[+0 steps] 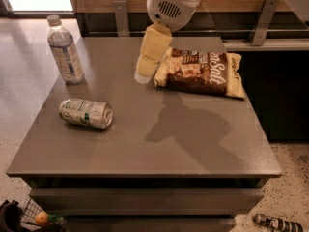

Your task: Place 7up can upright

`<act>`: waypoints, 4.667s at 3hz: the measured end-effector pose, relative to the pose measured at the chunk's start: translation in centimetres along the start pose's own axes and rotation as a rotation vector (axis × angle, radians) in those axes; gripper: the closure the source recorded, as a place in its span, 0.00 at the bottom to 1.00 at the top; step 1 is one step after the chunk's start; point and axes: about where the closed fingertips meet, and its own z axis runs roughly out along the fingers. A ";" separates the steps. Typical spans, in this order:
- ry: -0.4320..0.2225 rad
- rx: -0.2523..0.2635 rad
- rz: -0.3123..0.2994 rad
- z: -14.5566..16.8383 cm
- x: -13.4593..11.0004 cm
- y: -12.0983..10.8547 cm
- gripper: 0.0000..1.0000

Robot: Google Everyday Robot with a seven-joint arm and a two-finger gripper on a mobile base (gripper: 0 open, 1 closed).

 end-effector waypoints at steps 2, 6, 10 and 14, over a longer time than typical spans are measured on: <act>0.059 -0.085 -0.026 3.7 -3.9 0.9 0.00; 0.182 -0.171 -0.156 11.4 -10.9 8.3 0.00; 0.347 -0.177 -0.103 17.6 -11.2 10.5 0.00; 0.348 -0.141 -0.035 18.4 -10.4 10.5 0.64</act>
Offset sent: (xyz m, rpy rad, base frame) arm 0.0070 0.0311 -0.0178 -0.0452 0.0799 0.0219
